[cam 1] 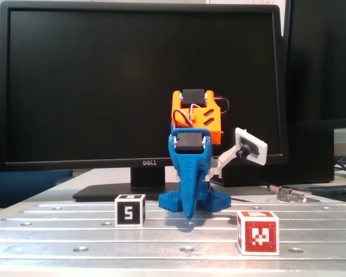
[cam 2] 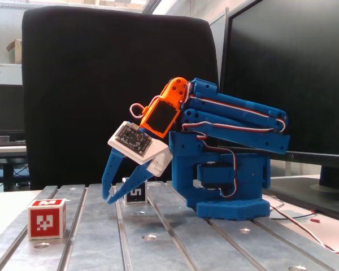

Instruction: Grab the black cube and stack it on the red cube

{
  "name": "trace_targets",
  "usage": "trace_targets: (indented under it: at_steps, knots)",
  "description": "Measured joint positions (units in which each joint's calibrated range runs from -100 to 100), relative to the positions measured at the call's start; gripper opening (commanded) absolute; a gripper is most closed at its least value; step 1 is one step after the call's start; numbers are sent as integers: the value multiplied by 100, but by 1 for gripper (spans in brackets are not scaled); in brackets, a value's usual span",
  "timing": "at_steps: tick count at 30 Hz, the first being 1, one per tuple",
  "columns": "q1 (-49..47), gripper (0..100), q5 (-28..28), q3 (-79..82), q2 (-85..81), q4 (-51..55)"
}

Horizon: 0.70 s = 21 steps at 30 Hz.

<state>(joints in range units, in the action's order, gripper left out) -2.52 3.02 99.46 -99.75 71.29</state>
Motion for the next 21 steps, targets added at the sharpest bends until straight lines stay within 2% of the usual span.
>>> trace_targets:
  at_steps: [21]
  knots:
    - [15,1,-152,0,76,-249]
